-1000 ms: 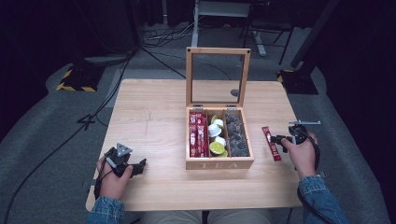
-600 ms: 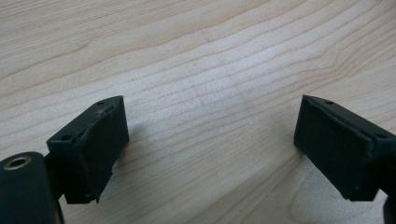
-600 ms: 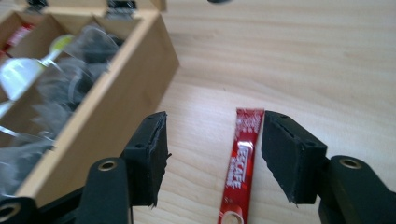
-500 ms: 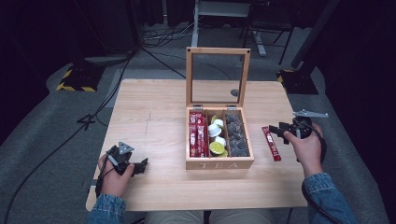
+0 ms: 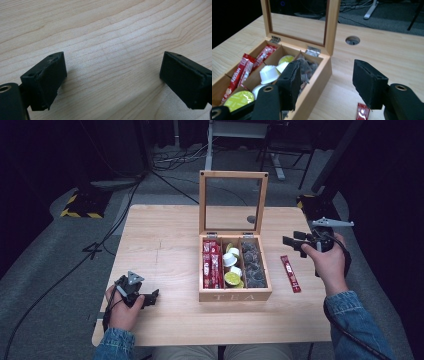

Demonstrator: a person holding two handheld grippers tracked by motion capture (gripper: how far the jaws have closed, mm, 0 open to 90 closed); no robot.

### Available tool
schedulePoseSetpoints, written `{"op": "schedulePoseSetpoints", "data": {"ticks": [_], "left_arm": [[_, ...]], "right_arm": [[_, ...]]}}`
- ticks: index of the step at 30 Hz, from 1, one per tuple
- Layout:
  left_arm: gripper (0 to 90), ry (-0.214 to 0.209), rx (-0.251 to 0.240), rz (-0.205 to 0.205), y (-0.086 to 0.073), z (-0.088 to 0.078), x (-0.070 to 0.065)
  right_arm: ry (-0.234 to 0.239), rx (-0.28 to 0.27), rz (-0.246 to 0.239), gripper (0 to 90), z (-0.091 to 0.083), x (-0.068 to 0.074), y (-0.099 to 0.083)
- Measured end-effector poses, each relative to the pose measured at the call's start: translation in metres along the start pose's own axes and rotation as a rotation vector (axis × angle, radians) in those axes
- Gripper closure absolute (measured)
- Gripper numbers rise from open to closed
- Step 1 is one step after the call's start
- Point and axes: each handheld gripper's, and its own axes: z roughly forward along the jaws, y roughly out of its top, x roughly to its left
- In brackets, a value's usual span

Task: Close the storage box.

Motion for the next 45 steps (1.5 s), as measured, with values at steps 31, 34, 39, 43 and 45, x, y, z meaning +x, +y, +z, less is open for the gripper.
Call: {"op": "schedulePoseSetpoints", "data": {"ticks": [31, 34, 39, 43, 45], "left_arm": [[7.4, 0.001, -0.001, -0.002, 0.000, 0.000, 0.000], [7.4, 0.001, -0.001, -0.002, 0.000, 0.000, 0.000], [7.4, 0.000, -0.002, -0.002, 0.000, 0.000, 0.000], [7.4, 0.001, -0.002, -0.002, 0.000, 0.000, 0.000], [7.3, 0.001, -0.001, -0.002, 0.000, 0.000, 0.000]], "right_arm": [[0.048, -0.059, -0.073, 38.7, 0.040, 0.005, 0.077], [0.041, -0.066, -0.099, 37.7, 0.050, 0.003, 0.088], [0.031, -0.069, -0.121, 36.5, 0.064, -0.001, 0.103], [0.036, -0.075, -0.123, 35.7, 0.076, -0.007, 0.112], [0.040, -0.075, -0.117, 35.5, 0.081, -0.008, 0.114]]}}
